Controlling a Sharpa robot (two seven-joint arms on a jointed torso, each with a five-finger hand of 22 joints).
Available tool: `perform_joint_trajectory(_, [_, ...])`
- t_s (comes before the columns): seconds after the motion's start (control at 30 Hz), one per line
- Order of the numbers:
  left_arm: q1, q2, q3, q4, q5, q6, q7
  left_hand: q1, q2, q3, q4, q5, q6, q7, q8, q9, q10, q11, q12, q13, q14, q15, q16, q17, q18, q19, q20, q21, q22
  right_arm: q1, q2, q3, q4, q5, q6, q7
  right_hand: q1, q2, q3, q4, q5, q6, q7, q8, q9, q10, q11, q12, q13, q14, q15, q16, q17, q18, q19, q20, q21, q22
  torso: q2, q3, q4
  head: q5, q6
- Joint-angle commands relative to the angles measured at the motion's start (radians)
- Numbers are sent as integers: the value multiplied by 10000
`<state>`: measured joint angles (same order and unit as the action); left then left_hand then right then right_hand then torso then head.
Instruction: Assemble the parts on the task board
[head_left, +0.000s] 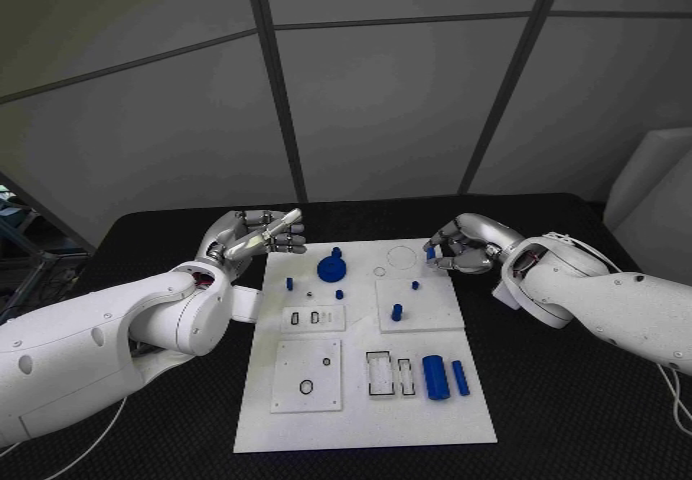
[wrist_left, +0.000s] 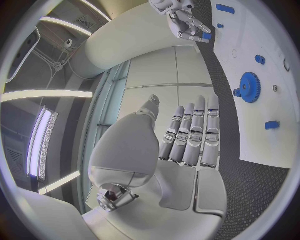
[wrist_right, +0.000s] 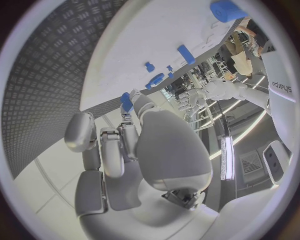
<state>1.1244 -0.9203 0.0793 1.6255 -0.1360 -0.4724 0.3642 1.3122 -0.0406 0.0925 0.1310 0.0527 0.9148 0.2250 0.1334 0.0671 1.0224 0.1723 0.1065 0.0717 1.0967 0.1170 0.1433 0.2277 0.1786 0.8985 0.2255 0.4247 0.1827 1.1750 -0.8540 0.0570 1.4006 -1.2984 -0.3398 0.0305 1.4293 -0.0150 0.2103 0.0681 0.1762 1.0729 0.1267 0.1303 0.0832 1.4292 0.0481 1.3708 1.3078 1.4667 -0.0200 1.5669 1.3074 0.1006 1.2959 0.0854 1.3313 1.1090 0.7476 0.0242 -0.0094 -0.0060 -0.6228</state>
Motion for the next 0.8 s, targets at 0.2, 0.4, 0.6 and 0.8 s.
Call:
perform_joint_trajectory(0.2, [14,-22,6,-71,-71,43,27,54,83,-49,-20,-8,-32,34,-54,-3,-7,14,-39,2,50,49,-37,17,23,-60,19,41,15,52,101,146,1156,-8,-471,-488,0,109,89,10,19,77,-34,19,41,-29,-75,31,554,1041,-62,39,2633,-89,71,4,68,41,-119,-53,40,89,-71])
perform_joint_trajectory(0.4, [22,-17,7,-224,-71,40,56,54,83,-49,-20,-8,-32,34,-54,-3,-7,14,-39,2,50,49,-37,17,23,-60,19,41,15,55,789,164,1372,80,-332,-675,-9,108,97,9,12,68,-30,12,38,-46,-73,4,528,1039,-61,37,2628,-87,64,2,62,29,-189,-69,58,263,-267])
perform_joint_trajectory(0.6, [43,27,9,-399,-71,37,102,76,106,-64,-31,-8,-33,40,-62,-3,-8,19,-47,3,53,52,-53,31,23,-66,21,48,17,34,1626,-99,1361,-402,-25,-649,8,135,175,-32,50,50,-27,-4,30,-48,-72,-4,526,1041,-61,39,2633,-96,88,-3,83,72,-225,-105,82,341,-399])
perform_joint_trajectory(0.8, [60,131,10,-586,-70,60,92,76,106,-64,-31,-8,-33,40,-62,-3,-8,19,-47,3,53,52,-53,31,23,-66,21,48,17,-139,2382,-444,1238,-1028,243,-1057,-4,100,188,-55,54,26,-15,-20,22,-78,-63,-45,488,1041,-58,39,2633,-93,73,-4,71,50,-193,-95,76,480,-457])
